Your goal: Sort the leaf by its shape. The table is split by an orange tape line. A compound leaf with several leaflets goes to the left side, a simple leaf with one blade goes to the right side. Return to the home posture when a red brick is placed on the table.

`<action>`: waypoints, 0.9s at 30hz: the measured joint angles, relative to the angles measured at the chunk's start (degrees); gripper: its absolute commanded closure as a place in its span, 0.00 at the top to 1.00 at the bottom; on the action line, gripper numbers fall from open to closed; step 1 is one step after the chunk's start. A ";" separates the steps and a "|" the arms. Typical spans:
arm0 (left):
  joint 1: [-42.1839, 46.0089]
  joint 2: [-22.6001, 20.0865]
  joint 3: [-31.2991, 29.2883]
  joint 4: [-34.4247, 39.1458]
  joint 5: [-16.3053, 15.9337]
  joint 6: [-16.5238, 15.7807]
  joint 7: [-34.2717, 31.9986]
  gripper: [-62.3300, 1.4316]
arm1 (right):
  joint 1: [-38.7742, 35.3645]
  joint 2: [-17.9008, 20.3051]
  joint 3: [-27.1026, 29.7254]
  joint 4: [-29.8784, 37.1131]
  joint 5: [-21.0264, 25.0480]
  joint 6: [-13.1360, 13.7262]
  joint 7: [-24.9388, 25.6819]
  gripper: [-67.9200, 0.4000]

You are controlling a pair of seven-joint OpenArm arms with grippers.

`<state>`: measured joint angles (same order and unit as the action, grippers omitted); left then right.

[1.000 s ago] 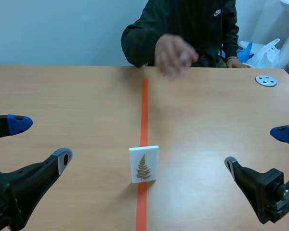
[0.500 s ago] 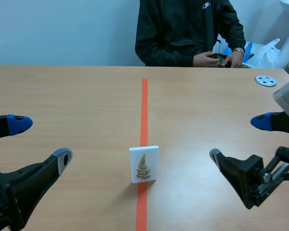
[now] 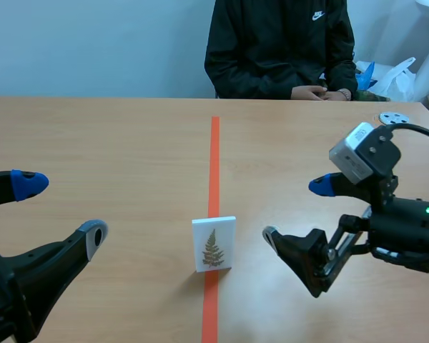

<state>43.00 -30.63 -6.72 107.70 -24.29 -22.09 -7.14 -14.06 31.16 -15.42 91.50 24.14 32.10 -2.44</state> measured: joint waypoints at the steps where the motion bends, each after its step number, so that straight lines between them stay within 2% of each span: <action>1: 0.00 0.00 0.00 0.00 0.00 0.00 0.00 1.00 | 1.09 0.00 -1.11 -1.14 -0.24 0.37 0.81 0.96; 6: 0.00 0.02 0.00 0.00 0.00 0.00 0.00 1.00 | 6.73 -0.76 -7.39 -7.10 -3.82 0.96 4.04 0.96; 13: 0.00 0.00 0.00 0.00 0.00 0.00 0.00 1.00 | 12.37 -5.29 -14.97 -15.67 -10.91 0.98 11.39 0.96; 20: 0.00 0.00 0.00 0.00 0.00 0.00 0.00 1.00 | 15.61 -9.01 -20.96 -21.14 -17.31 0.92 16.17 0.95; 27: 0.00 0.00 0.00 0.00 0.00 -0.02 0.00 1.00 | 15.80 -9.55 -22.53 -22.29 -19.93 0.50 18.78 0.64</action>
<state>43.00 -30.63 -6.72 107.70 -24.29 -22.11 -7.14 1.74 21.61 -37.95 69.21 4.21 32.60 16.34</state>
